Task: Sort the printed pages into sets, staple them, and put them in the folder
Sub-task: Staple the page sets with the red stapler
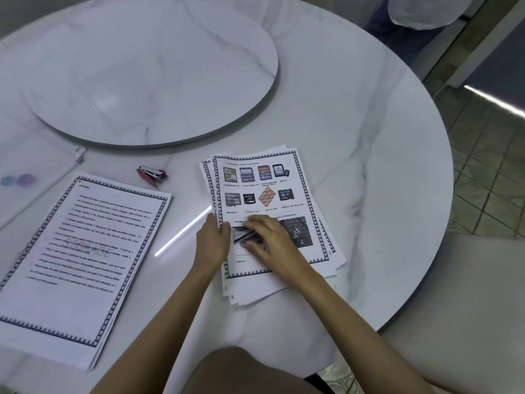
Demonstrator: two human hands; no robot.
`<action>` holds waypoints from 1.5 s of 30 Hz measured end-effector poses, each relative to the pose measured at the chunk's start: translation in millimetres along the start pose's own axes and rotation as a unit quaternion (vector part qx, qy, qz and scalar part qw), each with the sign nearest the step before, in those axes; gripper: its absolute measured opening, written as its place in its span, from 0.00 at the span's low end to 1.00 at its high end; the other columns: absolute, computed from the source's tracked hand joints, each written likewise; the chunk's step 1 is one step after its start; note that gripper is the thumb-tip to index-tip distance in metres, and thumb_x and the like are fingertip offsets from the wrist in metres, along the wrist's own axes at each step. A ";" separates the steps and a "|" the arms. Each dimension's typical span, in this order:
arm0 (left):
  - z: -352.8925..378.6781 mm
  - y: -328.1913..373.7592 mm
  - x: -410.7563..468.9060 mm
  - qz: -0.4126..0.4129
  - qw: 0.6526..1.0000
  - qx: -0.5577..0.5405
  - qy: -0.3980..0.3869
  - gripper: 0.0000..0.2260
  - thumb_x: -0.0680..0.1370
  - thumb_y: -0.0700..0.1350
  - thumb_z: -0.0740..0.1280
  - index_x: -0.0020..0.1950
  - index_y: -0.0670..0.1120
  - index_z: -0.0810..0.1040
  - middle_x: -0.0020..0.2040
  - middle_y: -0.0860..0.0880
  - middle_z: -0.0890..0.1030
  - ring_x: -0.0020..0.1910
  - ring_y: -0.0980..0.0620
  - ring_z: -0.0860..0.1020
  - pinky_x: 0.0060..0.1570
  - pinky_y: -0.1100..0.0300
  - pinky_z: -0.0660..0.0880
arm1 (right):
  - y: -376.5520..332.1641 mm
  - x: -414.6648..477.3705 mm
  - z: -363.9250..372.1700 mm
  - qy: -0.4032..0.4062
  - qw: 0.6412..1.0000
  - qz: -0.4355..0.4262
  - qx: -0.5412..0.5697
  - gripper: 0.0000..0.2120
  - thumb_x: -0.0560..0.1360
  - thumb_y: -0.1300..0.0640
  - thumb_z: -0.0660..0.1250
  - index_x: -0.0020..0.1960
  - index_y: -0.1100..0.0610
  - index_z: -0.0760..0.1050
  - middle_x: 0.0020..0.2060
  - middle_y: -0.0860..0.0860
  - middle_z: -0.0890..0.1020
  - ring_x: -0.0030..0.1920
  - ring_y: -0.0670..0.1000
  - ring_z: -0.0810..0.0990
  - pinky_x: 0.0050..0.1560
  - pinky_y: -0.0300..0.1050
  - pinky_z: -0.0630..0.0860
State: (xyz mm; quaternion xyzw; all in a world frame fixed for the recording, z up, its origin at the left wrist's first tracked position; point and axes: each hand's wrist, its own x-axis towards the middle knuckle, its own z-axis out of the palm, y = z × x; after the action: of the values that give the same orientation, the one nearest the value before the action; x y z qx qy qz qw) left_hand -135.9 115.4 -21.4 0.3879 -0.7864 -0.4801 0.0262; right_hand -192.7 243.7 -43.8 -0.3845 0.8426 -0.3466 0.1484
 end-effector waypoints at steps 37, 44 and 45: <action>-61.1 47.3 -24.0 0.254 0.926 -0.277 0.029 0.15 0.71 0.45 0.69 0.56 0.49 0.70 0.48 0.58 0.80 0.49 0.64 0.80 0.45 0.71 0.75 | -29.2 -13.8 -97.2 0.372 0.866 0.041 0.332 0.08 0.76 0.51 0.64 0.37 0.44 0.71 0.33 0.39 0.74 0.38 0.39 0.72 0.43 0.35 0.72; -58.9 43.5 -26.8 0.238 0.925 -0.293 0.031 0.14 0.71 0.46 0.68 0.55 0.49 0.73 0.45 0.63 0.82 0.49 0.61 0.80 0.46 0.69 0.76 | -37.5 -19.2 -97.0 0.372 0.866 0.035 0.333 0.10 0.74 0.44 0.64 0.40 0.49 0.71 0.36 0.43 0.74 0.41 0.45 0.72 0.45 0.38 0.72; -59.1 42.1 -27.5 0.240 0.924 -0.296 0.032 0.13 0.72 0.45 0.67 0.55 0.51 0.72 0.46 0.63 0.82 0.49 0.61 0.80 0.46 0.69 0.76 | -38.8 -20.4 -97.3 0.370 0.865 0.031 0.338 0.06 0.76 0.49 0.63 0.40 0.48 0.72 0.36 0.41 0.76 0.41 0.42 0.74 0.44 0.36 0.73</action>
State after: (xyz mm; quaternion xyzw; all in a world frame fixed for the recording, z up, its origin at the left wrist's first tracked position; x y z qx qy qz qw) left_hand -116.8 99.5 52.1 0.1778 -0.6769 -0.6574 0.2792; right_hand -208.4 286.8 52.6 -0.1282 0.6782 -0.7223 -0.0433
